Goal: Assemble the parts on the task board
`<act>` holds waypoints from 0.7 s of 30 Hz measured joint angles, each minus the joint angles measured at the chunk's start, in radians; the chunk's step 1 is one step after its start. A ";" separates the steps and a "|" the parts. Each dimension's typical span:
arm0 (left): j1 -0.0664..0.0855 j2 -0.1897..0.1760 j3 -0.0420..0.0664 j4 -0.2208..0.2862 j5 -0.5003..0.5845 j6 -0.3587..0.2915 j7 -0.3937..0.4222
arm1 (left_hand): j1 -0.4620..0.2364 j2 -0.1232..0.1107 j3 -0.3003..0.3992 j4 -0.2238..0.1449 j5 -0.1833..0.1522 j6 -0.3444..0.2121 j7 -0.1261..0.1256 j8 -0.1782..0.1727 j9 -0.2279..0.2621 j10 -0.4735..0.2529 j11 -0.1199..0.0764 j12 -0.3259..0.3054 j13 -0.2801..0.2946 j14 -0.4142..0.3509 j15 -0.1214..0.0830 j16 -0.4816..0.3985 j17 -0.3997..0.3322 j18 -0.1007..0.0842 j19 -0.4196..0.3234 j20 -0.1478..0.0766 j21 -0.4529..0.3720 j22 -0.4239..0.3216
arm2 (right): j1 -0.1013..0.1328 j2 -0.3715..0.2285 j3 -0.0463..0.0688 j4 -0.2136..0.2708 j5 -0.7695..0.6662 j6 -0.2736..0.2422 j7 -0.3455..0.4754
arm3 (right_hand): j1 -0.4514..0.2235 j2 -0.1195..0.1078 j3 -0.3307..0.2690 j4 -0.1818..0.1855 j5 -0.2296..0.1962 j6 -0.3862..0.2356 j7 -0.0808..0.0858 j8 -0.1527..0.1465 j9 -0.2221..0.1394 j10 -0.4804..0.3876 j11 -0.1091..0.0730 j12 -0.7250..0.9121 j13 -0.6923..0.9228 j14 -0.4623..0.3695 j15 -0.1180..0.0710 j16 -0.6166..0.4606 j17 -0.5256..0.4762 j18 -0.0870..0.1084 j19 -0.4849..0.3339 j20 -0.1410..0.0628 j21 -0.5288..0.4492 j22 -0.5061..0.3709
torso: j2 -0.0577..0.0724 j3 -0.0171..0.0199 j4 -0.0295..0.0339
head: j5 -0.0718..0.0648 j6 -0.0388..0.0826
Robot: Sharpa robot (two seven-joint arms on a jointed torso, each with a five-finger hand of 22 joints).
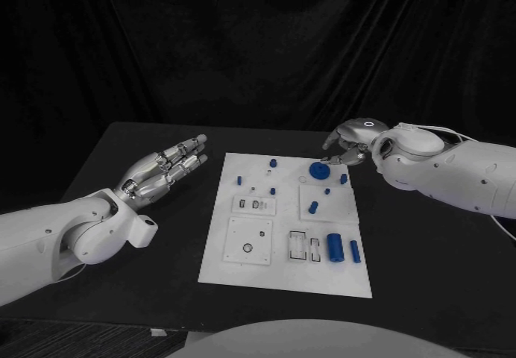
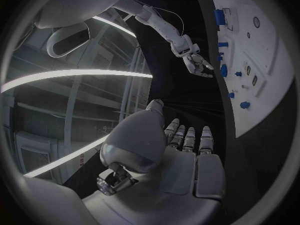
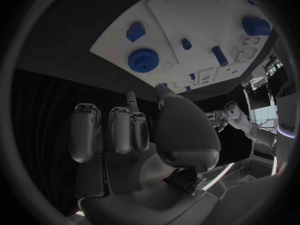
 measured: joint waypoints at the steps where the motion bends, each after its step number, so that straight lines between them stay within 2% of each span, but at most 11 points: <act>1: 0.000 0.000 0.000 0.000 0.000 0.001 0.000 | 0.000 0.000 0.000 0.000 0.000 0.001 0.001 0.000 0.000 0.000 0.000 0.000 0.000 0.001 0.001 0.000 0.000 0.000 0.000 0.000 0.000 0.000 | -0.003 0.000 0.000 -0.002 0.001 0.004 -0.003 | 0.000 0.000 0.000 0.000 0.000 0.002 0.002 0.000 0.001 0.000 0.000 0.000 0.000 0.000 0.000 -0.001 0.000 0.000 0.000 0.000 0.000 0.000 | -0.001 0.0001 -0.0010 | 0.001 0.000; 7: 0.000 0.001 0.000 -0.001 0.000 0.008 0.000 | 0.003 0.003 0.000 0.000 0.000 0.008 0.001 0.000 0.002 0.000 0.000 0.000 0.000 0.001 0.001 0.000 0.000 0.000 0.002 0.002 0.000 0.000 | -0.018 0.009 0.000 -0.021 0.003 0.023 -0.015 | 0.001 0.001 0.004 -0.004 0.000 0.002 0.002 0.000 0.004 0.000 0.000 0.000 0.000 0.000 0.000 -0.012 0.000 0.000 0.000 0.000 -0.006 0.000 | -0.002 0.0003 -0.0027 | 0.006 -0.007; 9: 0.000 0.001 0.000 -0.002 0.000 0.011 0.000 | 0.004 0.004 0.000 0.000 0.000 0.008 0.001 0.000 0.001 -0.004 0.003 0.000 0.000 0.001 0.001 0.000 0.000 0.000 0.004 0.004 0.000 0.000 | -0.022 0.014 0.000 -0.028 0.004 0.026 -0.016 | 0.010 0.010 0.009 -0.009 0.000 0.002 0.002 0.000 0.006 0.000 0.000 0.000 0.000 0.000 0.000 -0.016 0.000 0.000 0.000 0.000 -0.006 0.000 | -0.002 0.0003 -0.0019 | 0.005 -0.008; 21: -0.001 0.001 0.000 -0.004 0.000 0.023 -0.001 | 0.004 0.004 0.003 0.003 0.003 0.015 0.001 0.004 0.003 0.000 0.007 0.000 0.000 0.001 0.001 0.000 0.000 0.000 0.000 0.007 0.000 0.000 | -0.036 0.028 0.000 -0.031 0.006 0.028 -0.012 | 0.053 -0.002 0.011 -0.017 -0.024 -0.004 0.007 0.000 0.020 0.000 0.000 0.000 0.000 0.000 0.000 -0.024 0.000 0.000 0.000 0.000 -0.010 0.000 | -0.001 -0.0011 0.0000 | 0.004 -0.013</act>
